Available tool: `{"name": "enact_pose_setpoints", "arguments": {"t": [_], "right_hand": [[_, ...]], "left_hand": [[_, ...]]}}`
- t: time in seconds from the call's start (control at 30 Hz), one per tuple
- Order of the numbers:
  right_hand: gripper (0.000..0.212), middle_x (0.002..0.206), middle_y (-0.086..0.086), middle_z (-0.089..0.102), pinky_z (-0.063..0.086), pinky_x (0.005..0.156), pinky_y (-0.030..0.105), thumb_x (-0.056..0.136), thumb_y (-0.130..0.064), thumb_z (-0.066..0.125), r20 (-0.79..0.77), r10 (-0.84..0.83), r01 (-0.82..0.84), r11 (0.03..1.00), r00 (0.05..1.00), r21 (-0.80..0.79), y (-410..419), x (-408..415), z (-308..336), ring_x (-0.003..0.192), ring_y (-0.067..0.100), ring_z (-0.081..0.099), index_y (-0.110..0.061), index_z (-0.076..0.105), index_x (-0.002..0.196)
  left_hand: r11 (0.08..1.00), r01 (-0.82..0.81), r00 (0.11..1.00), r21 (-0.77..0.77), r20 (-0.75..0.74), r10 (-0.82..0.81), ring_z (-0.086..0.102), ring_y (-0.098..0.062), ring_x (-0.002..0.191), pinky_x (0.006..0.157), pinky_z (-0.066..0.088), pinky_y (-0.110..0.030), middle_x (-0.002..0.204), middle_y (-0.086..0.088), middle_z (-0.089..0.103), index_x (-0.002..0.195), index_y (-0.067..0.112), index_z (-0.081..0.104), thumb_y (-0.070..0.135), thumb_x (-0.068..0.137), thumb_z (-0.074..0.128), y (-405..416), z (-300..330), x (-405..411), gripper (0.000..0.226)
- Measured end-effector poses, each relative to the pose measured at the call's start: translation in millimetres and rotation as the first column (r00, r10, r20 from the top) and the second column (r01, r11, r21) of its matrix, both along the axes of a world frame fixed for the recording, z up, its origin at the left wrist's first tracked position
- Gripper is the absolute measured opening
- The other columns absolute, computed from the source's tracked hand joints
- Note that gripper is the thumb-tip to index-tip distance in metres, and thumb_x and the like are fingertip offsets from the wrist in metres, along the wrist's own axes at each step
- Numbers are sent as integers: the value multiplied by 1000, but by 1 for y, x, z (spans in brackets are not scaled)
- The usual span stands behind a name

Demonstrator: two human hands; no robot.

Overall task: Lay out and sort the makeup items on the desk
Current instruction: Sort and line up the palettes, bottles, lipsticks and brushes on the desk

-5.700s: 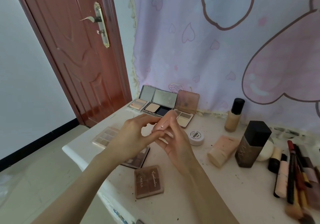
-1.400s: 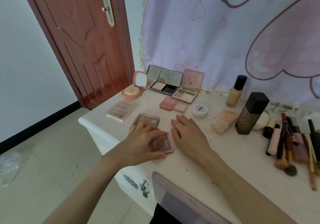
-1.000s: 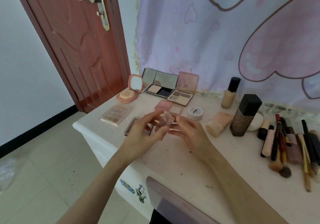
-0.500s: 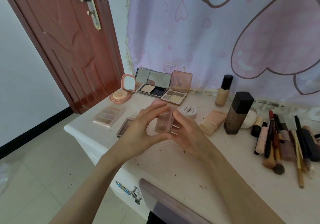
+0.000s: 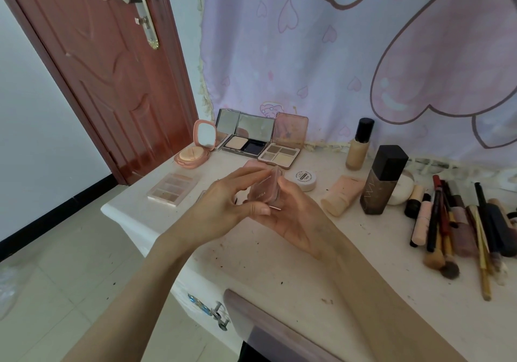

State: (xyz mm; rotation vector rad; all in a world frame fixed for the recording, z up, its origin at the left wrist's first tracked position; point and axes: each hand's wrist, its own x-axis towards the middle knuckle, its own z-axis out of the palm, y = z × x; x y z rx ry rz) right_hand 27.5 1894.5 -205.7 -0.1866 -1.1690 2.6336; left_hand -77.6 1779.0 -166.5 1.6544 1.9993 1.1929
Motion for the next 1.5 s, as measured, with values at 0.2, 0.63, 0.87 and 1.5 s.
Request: {"name": "enact_pose_setpoints", "arguments": {"t": [0.2, 0.63, 0.87, 1.5], "right_hand": [[34, 90, 9, 65, 53, 89, 37, 91, -27, 47, -25, -5, 4, 998, 1000, -64, 1, -1, 0, 85, 18, 65, -4, 58, 114], [54, 99, 15, 62, 54, 83, 36, 87, -30, 53, -30, -99, 91, 977, 995, -193, -1, -2, 1, 89, 22, 65, -1, 48, 132], [58, 103, 16, 66, 55, 83, 35, 81, -33, 56, -2, -126, 123, 967, 992, -223, 1, -1, 3, 88, 22, 67, -1, 50, 129], [66, 118, 30, 59, 53, 86, 46, 54, -18, 90, -8, -17, 13, 958, 1000, -285, 4, -5, -7, 108, 40, 59, 7, 65, 110]], "left_hand": [[995, 96, 994, -12, 48, -95, 41, 19, 115, 93, 35, -5, 117, 41, 47, 117, 45, 46, 19, 81, 66, 5, 3, -6, 49], [982, 150, 989, -113, 8, -150, 38, 21, 114, 93, 25, 2, 123, 28, 44, 114, 43, 49, 12, 86, 63, 16, 14, -11, 44], [983, 145, 989, -113, -9, -147, 46, 17, 109, 93, 34, -4, 120, 26, 49, 119, 40, 45, 14, 87, 60, 19, 23, -10, 43], [954, -299, 940, 1, 174, 294, 59, 0, 78, 81, 47, -17, 98, 0, 68, 121, 14, 60, 21, 92, 55, 45, 34, -39, 31]]}}
